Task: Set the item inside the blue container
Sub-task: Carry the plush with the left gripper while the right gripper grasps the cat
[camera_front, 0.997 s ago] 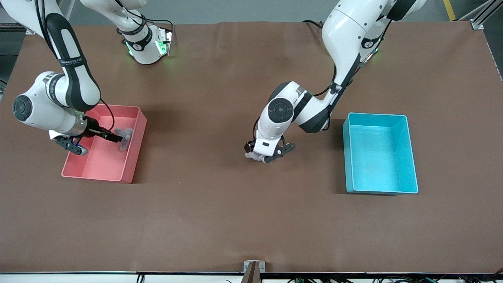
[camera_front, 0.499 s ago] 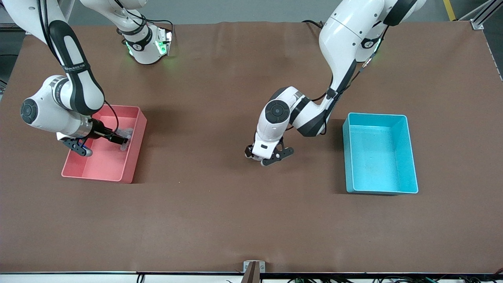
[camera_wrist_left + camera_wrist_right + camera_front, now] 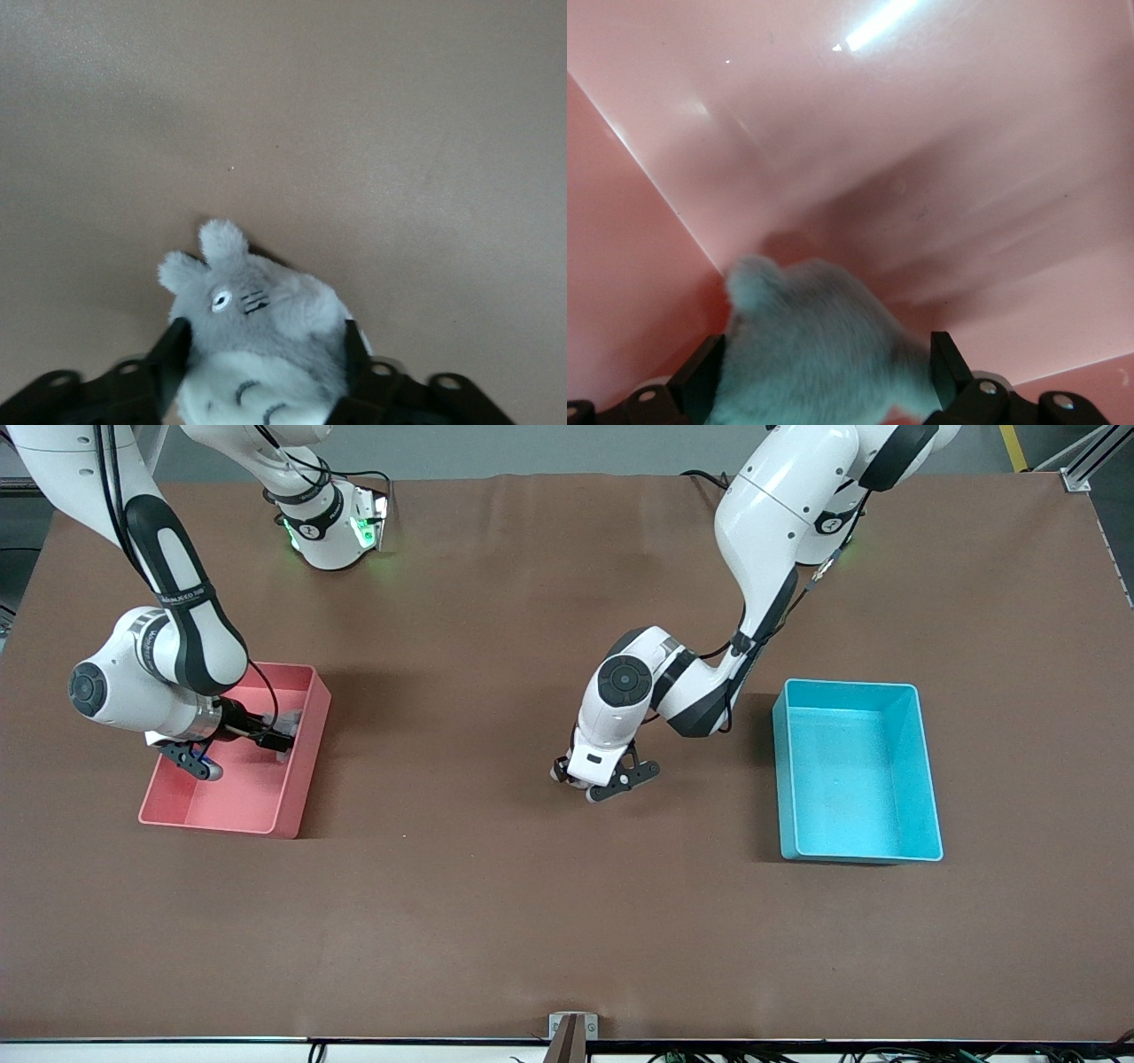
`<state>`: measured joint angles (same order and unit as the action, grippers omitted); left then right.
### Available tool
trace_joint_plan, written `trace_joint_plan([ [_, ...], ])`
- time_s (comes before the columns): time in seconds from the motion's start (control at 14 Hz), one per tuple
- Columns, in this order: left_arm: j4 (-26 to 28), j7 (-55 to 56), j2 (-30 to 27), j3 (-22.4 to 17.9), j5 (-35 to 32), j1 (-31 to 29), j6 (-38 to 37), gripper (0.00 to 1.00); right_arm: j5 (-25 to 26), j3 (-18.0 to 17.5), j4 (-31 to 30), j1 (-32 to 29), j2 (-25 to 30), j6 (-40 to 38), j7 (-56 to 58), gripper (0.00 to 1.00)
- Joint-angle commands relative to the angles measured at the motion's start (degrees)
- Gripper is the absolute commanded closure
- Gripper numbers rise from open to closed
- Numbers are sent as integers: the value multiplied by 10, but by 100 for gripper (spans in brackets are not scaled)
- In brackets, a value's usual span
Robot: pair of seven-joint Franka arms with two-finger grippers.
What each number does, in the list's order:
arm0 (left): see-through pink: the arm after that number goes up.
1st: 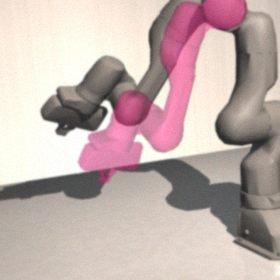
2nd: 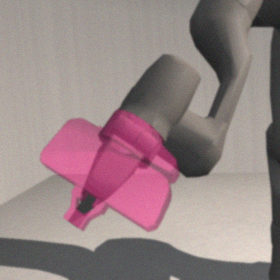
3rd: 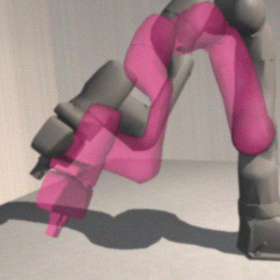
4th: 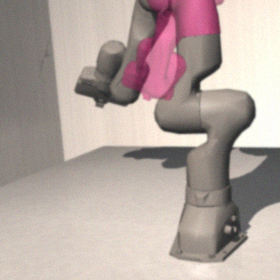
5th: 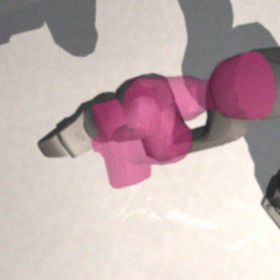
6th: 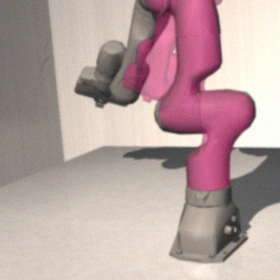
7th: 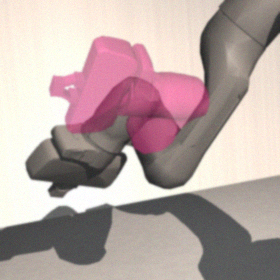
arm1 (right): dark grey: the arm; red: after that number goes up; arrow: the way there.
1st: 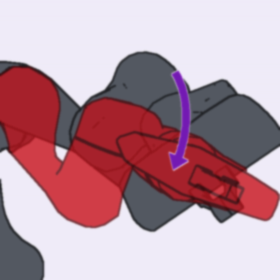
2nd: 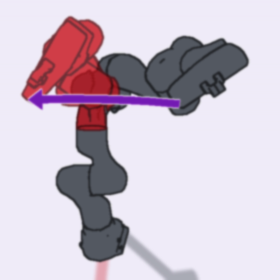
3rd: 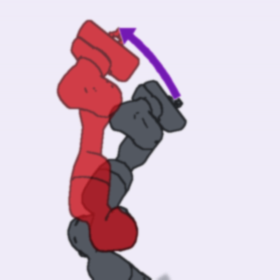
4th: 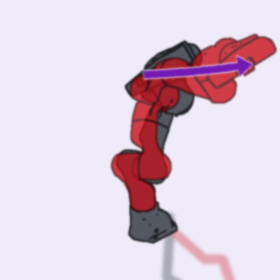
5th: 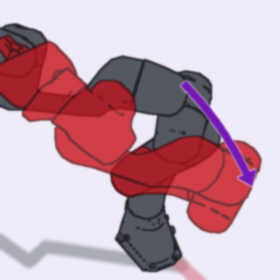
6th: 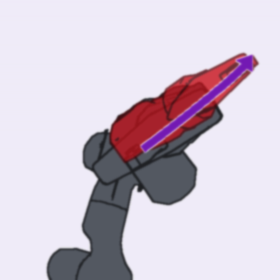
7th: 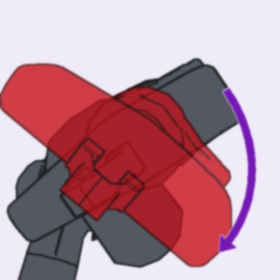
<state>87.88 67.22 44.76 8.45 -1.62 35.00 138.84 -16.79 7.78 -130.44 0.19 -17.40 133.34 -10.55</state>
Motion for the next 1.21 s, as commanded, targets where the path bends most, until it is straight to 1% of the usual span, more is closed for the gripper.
trace_joint_plan([
  [0.0,-9,7,7,-5,-12,7,4,74,-14,-3,-9,-2,-11,10,6,0],
  [0.14,-9,9,3,-5,-12,7,1,87,-14,-3,-9,-1,-22,8,6,0],
  [0.21,-9,14,-1,-5,-13,6,-4,90,-14,-5,-9,0,-23,5,6,0],
  [0.28,-8,15,-7,-7,-14,4,-14,90,-14,-5,-9,1,-24,3,6,0],
  [0.43,-10,14,-40,-7,-14,-3,-71,94,-14,-5,-7,0,-24,-20,6,0],
  [0.71,-3,-6,-131,-5,-14,-61,-189,94,-14,-4,-3,-1,-23,-67,6,0],
  [0.85,39,-65,-194,-4,-14,-100,-255,94,-13,-4,2,-1,-23,-74,6,0],
  [1.0,96,-134,-251,-5,-14,-143,-270,94,-12,-3,8,-3,-24,-77,13,1],
  [1.07,125,-161,-278,-5,-14,-172,-270,94,-11,-3,11,-5,-23,-77,29,7],
  [1.14,149,-194,-301,-3,-14,-202,-270,94,-10,-3,13,-11,-23,-78,52,23],
])
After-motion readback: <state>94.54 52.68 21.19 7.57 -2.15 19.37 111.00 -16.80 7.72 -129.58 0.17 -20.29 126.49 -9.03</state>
